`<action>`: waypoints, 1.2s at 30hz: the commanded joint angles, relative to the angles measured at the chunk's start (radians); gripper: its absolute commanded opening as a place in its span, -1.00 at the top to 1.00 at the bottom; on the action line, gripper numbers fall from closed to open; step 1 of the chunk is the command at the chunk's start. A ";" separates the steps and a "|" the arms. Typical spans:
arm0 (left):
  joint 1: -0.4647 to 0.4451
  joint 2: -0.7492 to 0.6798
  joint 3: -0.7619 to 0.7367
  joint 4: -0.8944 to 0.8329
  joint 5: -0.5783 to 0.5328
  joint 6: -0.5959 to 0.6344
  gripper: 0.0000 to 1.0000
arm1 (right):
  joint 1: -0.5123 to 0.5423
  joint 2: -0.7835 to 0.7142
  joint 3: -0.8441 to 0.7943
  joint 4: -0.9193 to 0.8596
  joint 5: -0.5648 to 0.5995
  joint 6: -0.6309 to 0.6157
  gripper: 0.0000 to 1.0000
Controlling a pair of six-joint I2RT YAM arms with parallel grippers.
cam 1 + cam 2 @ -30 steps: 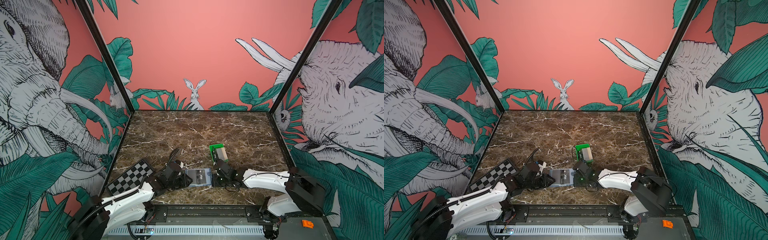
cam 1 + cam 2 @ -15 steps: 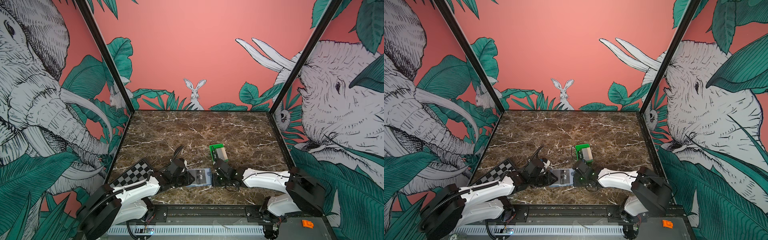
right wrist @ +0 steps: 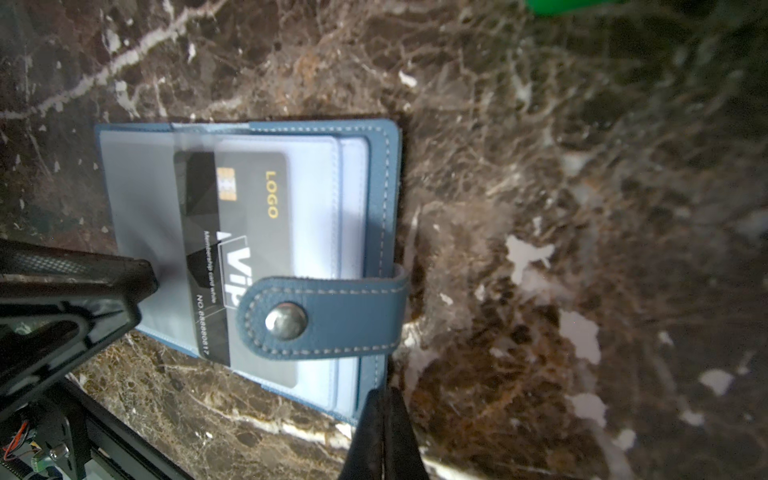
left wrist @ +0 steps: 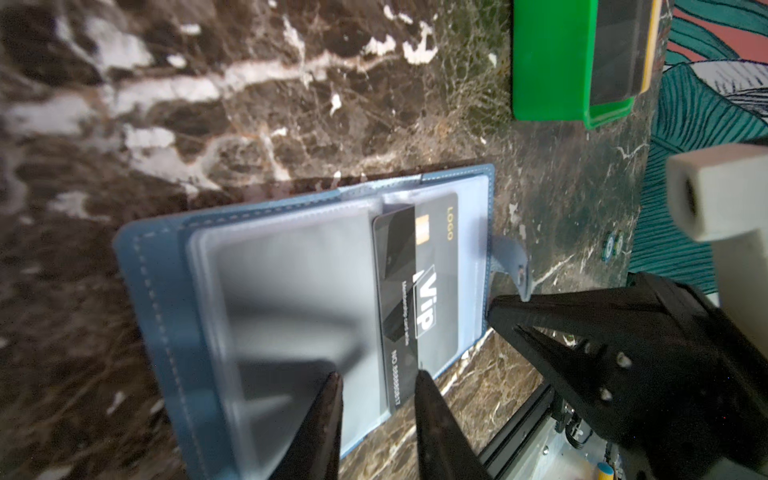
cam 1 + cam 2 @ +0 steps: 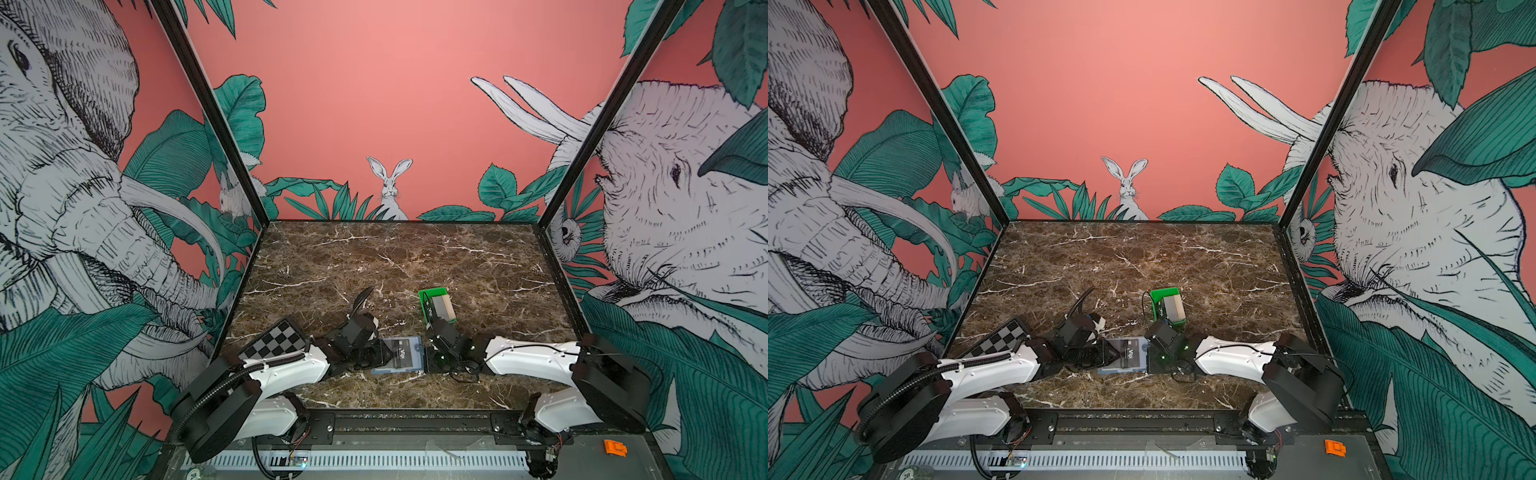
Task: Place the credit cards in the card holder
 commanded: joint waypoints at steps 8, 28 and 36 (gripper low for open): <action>0.006 0.067 0.031 0.089 0.024 0.004 0.35 | 0.008 0.004 0.011 0.001 0.018 -0.003 0.89; -0.007 0.155 0.001 0.291 0.089 -0.082 0.39 | 0.010 0.005 -0.001 0.015 0.016 0.003 0.90; -0.015 0.168 0.006 0.311 0.088 -0.091 0.39 | 0.011 0.002 -0.002 0.015 0.016 0.005 0.90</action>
